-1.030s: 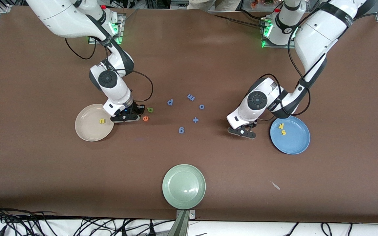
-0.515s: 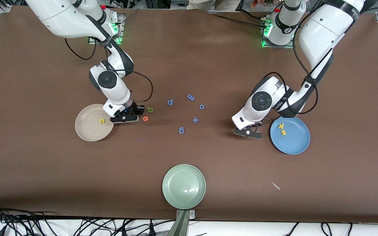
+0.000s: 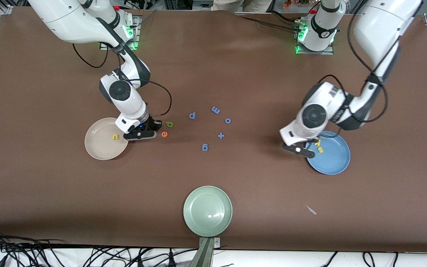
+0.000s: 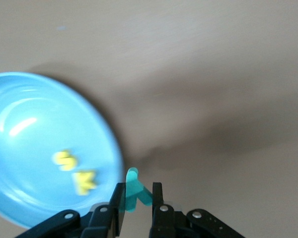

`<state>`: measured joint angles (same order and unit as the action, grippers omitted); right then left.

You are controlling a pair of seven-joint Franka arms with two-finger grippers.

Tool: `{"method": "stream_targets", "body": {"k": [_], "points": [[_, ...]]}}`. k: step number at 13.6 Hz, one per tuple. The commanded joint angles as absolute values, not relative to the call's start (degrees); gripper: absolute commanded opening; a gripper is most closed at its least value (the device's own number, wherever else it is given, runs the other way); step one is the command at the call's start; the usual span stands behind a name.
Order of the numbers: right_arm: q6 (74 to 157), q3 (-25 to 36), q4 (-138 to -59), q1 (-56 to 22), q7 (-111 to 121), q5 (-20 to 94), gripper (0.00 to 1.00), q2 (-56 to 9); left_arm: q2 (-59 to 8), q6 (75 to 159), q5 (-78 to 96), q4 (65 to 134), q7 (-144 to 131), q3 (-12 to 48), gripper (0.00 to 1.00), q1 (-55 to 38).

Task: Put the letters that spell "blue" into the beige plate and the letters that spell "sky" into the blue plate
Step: 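Drop the y into the blue plate while the right gripper drops the bar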

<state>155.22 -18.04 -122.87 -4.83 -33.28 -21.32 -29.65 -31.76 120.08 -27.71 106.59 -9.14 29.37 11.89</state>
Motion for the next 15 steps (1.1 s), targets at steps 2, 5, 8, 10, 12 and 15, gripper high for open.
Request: {"method": "stream_targets", "body": {"k": [2, 5, 8, 10, 12, 15], "points": [[154.4, -15.7, -122.2, -4.5, -28.1, -22.4, 0.0, -28.5, -30.3, 119.4, -29.0, 108.5, 2.3, 30.1, 0.92, 19.1], [144.3, -13.5, -122.2, -4.1, -19.5, -22.1, 0.0, -22.5, -30.1, 119.3, -27.9, 107.7, 3.0, 30.6, 1.0, 19.2], [143.0, -9.8, -123.0, -4.1, -11.4, -21.9, 0.0, -20.0, -28.6, 116.0, -24.0, 105.7, -1.2, 33.7, 1.0, 19.1], [143.3, -7.0, -124.4, -4.0, -7.4, -21.6, 0.0, -19.5, -28.4, 111.9, -23.8, 102.3, -4.6, 38.0, 1.0, 19.2], [146.6, -6.3, -126.9, -4.0, -7.3, -21.4, 0.0, -19.5, -28.5, 107.9, -23.8, 97.1, -7.9, 40.5, 1.0, 17.9], [147.3, -6.3, -127.4, -4.0, -8.6, -21.4, 0.56, -19.6, -28.7, 101.9, -24.5, 90.6, -9.8, 40.2, 1.0, 12.8]]}}
